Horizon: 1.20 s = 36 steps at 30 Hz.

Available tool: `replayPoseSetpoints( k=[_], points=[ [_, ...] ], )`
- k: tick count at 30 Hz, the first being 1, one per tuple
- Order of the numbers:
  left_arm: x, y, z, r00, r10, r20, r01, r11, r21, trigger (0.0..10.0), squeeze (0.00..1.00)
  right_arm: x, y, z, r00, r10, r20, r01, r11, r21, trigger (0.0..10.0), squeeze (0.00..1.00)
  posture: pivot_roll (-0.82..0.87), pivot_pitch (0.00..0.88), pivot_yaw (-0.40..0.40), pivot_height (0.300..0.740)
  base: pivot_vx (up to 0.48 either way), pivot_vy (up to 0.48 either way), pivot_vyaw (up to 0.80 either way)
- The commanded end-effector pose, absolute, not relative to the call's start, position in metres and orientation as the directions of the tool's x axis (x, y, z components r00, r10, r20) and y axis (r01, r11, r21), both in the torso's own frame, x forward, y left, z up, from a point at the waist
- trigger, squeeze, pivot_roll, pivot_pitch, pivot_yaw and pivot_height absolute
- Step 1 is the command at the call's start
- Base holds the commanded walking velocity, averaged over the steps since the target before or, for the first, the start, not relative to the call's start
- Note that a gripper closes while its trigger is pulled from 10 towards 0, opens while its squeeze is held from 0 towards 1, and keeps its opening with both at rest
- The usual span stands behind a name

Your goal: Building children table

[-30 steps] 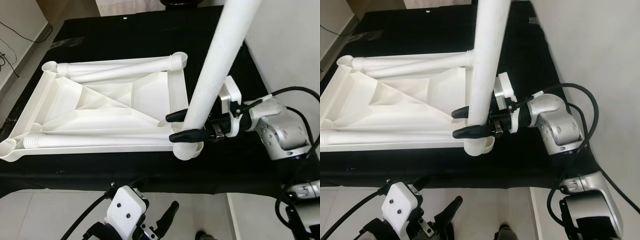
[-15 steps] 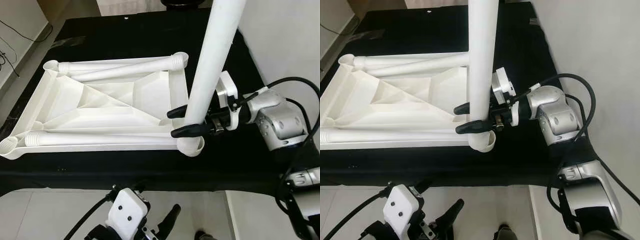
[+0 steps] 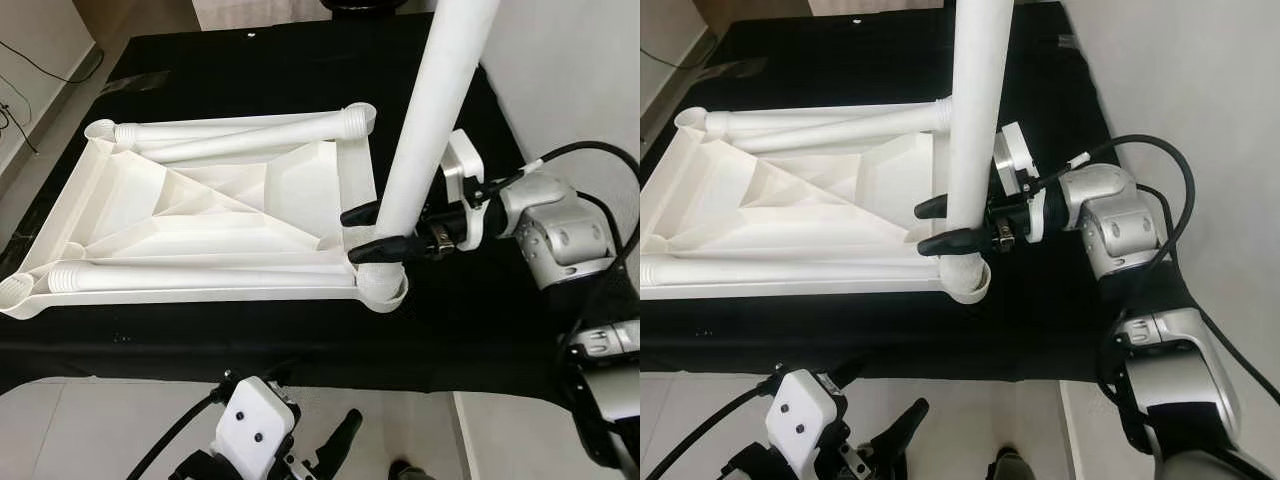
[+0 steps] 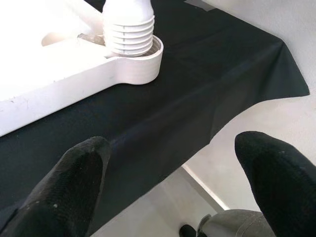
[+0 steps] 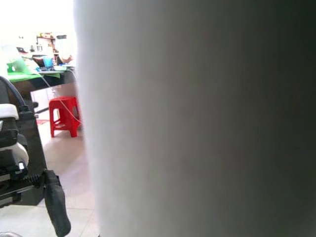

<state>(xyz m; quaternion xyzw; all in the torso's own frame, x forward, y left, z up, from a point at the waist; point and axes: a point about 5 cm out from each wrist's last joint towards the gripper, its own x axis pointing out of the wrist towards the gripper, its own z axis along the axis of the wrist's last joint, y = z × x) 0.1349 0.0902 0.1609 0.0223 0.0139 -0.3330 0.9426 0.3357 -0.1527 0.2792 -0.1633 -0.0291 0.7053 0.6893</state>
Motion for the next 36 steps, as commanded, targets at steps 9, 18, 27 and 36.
replayPoseSetpoints(
  k=[9, 18, 27, 36],
  points=[
    [0.133, 0.091, 0.163, 0.778, -0.626, -0.049, 0.628, 0.778, 0.032, 10.0, 0.00, 0.334, -0.147, 0.277, -0.029, 0.976, -0.215, -0.959, -0.088, -0.268, 10.0, 0.00, 0.08, 0.297, 0.044, 0.740, 0.000, 0.000, 0.00],
    [0.133, 0.091, 0.163, 0.779, -0.625, -0.048, 0.626, 0.779, 0.034, 10.0, 0.00, 0.330, -0.152, 0.273, -0.071, 0.969, -0.236, -0.960, -0.130, -0.247, 10.0, 0.00, 0.08, 0.299, 0.045, 0.740, 0.000, 0.000, 0.00],
    [0.134, 0.091, 0.163, 0.780, -0.624, -0.049, 0.626, 0.779, 0.036, 10.0, 0.00, 0.327, -0.156, 0.269, -0.084, 0.959, -0.270, -0.963, -0.147, -0.225, 10.0, 0.00, 0.08, 0.302, 0.044, 0.740, 0.000, 0.000, 0.00],
    [0.134, 0.092, 0.163, 0.780, -0.623, -0.049, 0.625, 0.780, 0.037, 10.0, 0.00, 0.331, -0.157, 0.267, -0.063, 0.958, -0.281, -0.964, -0.132, -0.232, 10.0, 0.00, 0.08, 0.303, 0.044, 0.740, 0.000, 0.000, 0.00]
  ],
)
